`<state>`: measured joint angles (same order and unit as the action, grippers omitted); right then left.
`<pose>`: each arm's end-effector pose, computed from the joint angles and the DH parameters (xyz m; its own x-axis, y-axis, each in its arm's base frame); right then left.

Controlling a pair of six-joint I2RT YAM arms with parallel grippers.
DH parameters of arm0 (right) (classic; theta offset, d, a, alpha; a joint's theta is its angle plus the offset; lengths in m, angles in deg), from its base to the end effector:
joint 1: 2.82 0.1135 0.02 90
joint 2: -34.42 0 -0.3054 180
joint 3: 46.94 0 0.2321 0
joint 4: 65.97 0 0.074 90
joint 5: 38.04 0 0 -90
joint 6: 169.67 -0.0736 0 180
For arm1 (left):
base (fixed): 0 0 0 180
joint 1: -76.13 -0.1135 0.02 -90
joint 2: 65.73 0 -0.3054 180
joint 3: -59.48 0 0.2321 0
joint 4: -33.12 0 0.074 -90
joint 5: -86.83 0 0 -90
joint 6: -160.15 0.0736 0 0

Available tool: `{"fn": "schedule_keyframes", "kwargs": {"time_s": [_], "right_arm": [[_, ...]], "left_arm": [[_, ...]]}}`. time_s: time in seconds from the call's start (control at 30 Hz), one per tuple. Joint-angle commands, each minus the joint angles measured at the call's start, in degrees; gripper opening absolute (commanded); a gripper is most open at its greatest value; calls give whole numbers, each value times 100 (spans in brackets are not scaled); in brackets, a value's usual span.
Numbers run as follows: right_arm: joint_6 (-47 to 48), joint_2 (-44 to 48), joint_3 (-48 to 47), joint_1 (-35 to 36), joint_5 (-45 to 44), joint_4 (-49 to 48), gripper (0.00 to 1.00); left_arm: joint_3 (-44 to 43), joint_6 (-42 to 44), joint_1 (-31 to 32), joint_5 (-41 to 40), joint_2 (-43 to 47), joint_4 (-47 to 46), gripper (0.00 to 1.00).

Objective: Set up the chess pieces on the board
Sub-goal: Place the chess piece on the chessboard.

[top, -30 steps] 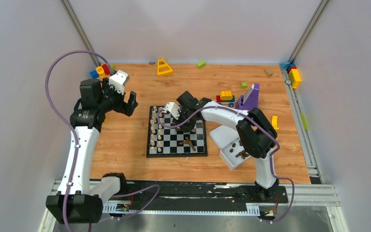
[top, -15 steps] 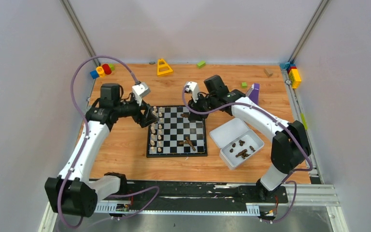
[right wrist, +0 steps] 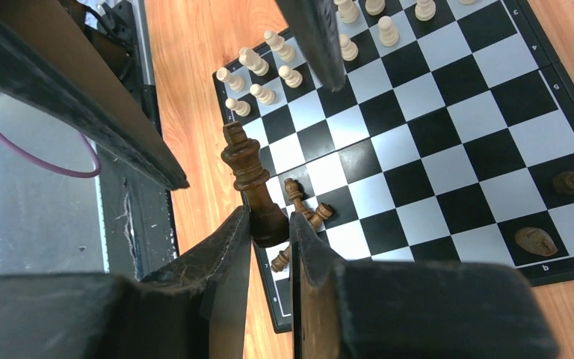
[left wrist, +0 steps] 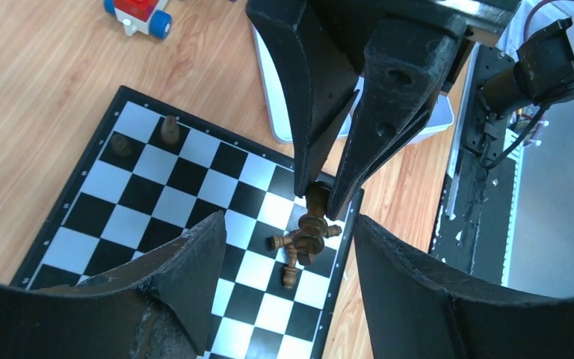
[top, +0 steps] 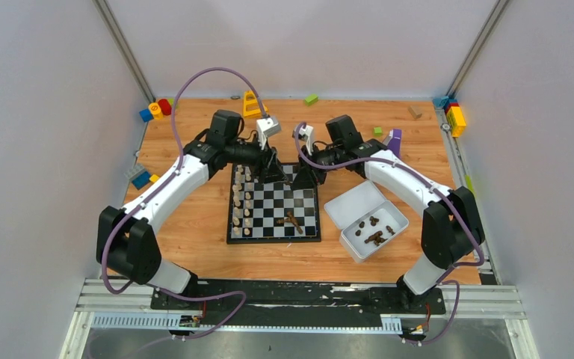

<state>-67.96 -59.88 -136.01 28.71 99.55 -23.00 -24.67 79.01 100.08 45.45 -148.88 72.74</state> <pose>0.2754 0.2327 0.3047 -0.4655 -0.4462 -0.7644 -0.8851 0.2318 0.4037 0.2622 -0.1769 0.3442 -0.4398 0.3067 -0.8441 0.8824 0.3228 -0.3424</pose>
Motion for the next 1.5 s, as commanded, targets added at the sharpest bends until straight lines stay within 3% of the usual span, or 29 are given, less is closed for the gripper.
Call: {"fn": "schedule_keyframes", "kwargs": {"time_s": [0.0,0.17,0.43,0.87,1.1,1.23,1.33,1.47], "right_arm": [[-202,47,8,-141,537,-318,3],[-221,50,8,-172,571,-329,3],[-265,26,17,-225,580,-329,4],[-259,17,17,-323,637,-329,4],[-256,-24,20,-323,646,-329,5],[-256,-37,17,-316,639,-329,6],[-256,-12,17,-336,601,-329,13],[-264,85,41,-359,437,-320,38]], "left_arm": [[-300,-288,178,89,-168,-236,71],[-376,-225,294,94,-295,-127,68],[-469,-187,396,99,-422,-19,55],[-474,13,408,-56,-300,232,54],[-589,-39,410,-2,-424,248,42],[-694,-63,417,72,-506,266,29],[-744,-31,425,65,-541,332,17],[-845,110,427,-149,-517,499,2]]}}
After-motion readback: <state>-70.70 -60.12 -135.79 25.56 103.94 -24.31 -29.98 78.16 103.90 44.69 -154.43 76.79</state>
